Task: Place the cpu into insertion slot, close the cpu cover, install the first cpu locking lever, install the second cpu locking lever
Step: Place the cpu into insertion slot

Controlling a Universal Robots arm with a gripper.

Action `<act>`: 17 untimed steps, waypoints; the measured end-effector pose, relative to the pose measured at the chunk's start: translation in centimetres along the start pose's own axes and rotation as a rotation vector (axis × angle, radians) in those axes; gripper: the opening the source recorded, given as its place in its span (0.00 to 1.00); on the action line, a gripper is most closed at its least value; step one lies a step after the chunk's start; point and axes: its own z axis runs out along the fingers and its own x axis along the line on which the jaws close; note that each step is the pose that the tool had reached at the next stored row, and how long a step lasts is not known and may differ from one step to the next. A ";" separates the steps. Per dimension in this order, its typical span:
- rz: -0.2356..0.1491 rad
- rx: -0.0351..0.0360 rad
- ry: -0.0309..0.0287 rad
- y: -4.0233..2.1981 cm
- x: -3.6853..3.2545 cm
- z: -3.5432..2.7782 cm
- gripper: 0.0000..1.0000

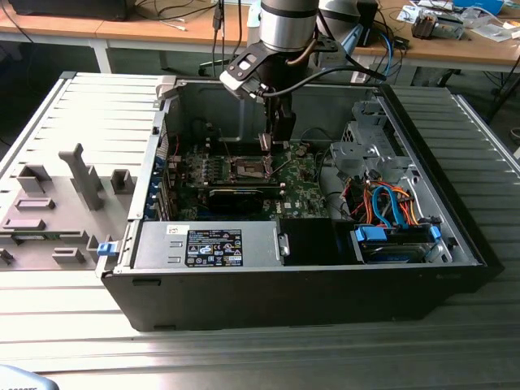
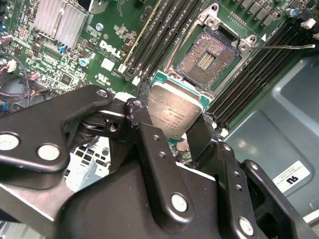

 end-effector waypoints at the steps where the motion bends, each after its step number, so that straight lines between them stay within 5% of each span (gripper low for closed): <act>1: 0.002 0.0000 0.0000 0.00 0.00 0.00 0.54; 17: 0.032 0.0011 -0.0003 0.00 0.00 0.00 0.54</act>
